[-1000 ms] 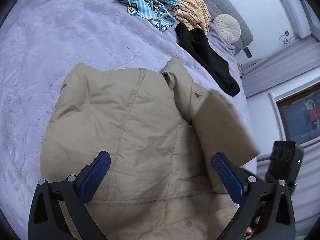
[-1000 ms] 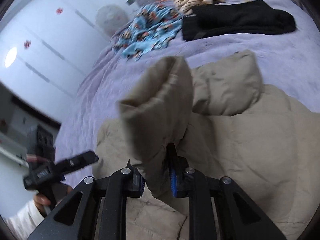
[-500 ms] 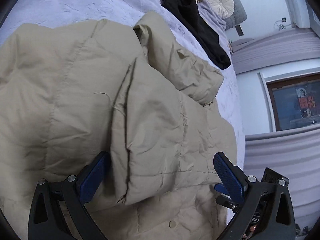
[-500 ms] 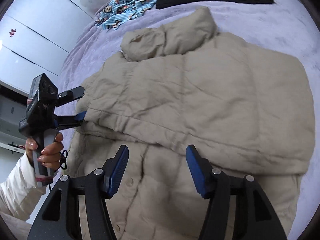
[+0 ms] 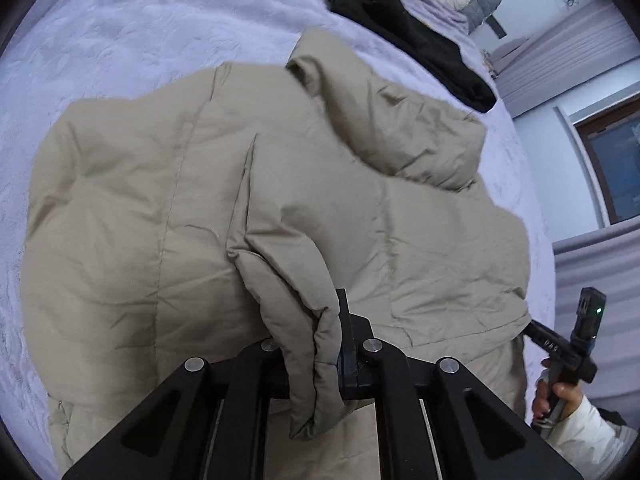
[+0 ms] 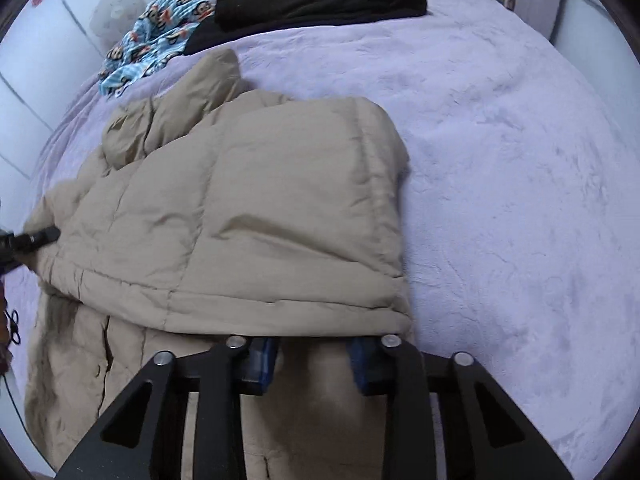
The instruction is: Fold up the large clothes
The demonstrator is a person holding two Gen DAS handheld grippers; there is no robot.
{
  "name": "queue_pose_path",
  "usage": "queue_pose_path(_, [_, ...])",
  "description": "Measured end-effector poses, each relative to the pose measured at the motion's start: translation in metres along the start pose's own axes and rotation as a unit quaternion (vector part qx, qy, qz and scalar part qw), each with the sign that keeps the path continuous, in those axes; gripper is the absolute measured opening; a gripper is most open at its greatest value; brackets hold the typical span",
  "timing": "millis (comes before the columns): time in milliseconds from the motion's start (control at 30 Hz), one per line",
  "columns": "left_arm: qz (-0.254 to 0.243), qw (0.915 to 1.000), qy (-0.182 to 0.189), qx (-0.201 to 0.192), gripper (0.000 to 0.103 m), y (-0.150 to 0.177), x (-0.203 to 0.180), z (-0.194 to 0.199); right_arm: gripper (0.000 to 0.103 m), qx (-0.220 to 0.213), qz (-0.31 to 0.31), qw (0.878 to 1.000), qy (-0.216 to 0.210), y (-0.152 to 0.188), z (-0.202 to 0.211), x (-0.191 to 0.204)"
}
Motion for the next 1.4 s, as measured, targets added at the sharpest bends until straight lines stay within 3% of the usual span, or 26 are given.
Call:
queue_pose_path(133, [-0.009,0.9998,-0.014,-0.008,0.013,0.003,0.003,-0.009,0.017,0.017,-0.037,0.999,-0.017,0.01,-0.024,-0.014])
queue_pose_path(200, [-0.007,0.9989,-0.042,-0.017,0.02,0.002,0.007,0.001,0.017,0.014,-0.036,0.999,-0.013,0.01,-0.023,-0.014])
queue_pose_path(300, [-0.006,0.9928,-0.111,-0.047,0.048,0.001,0.02,0.025,0.017,0.024,-0.04,0.999,-0.013,0.011,-0.016,-0.015])
queue_pose_path(333, [-0.003,0.9885,-0.139,-0.06,0.067,0.001,0.026,0.035,0.021,0.033,-0.044,0.998,-0.014,0.013,-0.014,-0.015])
queue_pose_path(367, [-0.001,0.9831,-0.167,-0.076,0.07,0.002,0.032,0.046,0.023,0.044,-0.049,0.998,-0.016,0.014,-0.011,-0.01])
queue_pose_path(400, [-0.003,0.9792,-0.182,-0.09,0.07,0.003,0.038,0.056,0.033,0.055,-0.052,0.997,-0.015,0.017,-0.006,-0.008])
queue_pose_path(433, [-0.003,0.9797,-0.178,-0.093,0.07,0.003,0.041,0.063,0.051,0.062,-0.056,0.996,-0.015,0.022,0.0,-0.004])
queue_pose_path(500, [0.01,0.9824,-0.155,-0.104,0.07,0.004,0.047,0.076,0.061,0.062,-0.045,0.997,-0.031,0.034,0.02,0.011])
queue_pose_path(600, [0.013,0.9858,-0.124,-0.113,0.07,0.001,0.037,0.083,0.06,0.023,-0.001,0.999,-0.047,0.04,0.052,0.03])
queue_pose_path(700, [-0.002,0.99,-0.09,-0.108,0.07,-0.009,0.01,0.07,0.03,-0.021,-0.017,0.999,-0.025,0.016,0.061,0.021])
queue_pose_path(800, [-0.036,0.9889,-0.102,-0.102,0.07,-0.018,-0.015,0.041,0.023,-0.044,-0.073,0.996,-0.024,-0.017,0.05,-0.002])
queue_pose_path(900, [-0.049,0.9848,-0.134,-0.099,0.07,-0.025,-0.012,0.012,0.022,-0.045,-0.085,0.994,-0.042,-0.046,0.027,-0.003])
queue_pose_path(1033, [-0.043,0.9849,-0.137,-0.096,0.07,-0.031,0.004,-0.02,0.021,-0.037,-0.04,0.999,0.002,-0.059,-0.011,-0.004])
queue_pose_path(1133, [-0.058,0.9823,-0.148,-0.099,0.075,-0.033,0.002,-0.029,0.018,-0.027,-0.047,0.998,0.013,-0.055,-0.037,-0.016])
queue_pose_path(1300, [-0.069,0.9793,-0.165,-0.095,0.075,-0.031,0.0,-0.024,0.018,-0.039,-0.061,0.997,0.018,-0.052,-0.046,-0.02])
queue_pose_path(1400, [-0.075,0.9712,-0.2,-0.106,0.075,-0.026,0.0,-0.001,0.022,-0.037,-0.053,0.997,0.031,-0.051,-0.033,-0.017])
Point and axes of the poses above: each gripper's, at about its wrist camera, not at the fingertips, and z roughly against the way its jaws point, x to its left, y to its underside, the point moved 6 cm from there along -z, roughly the way its jaws point, and after that the axes turned 2 degrees about -z, right-handed, at the moved point
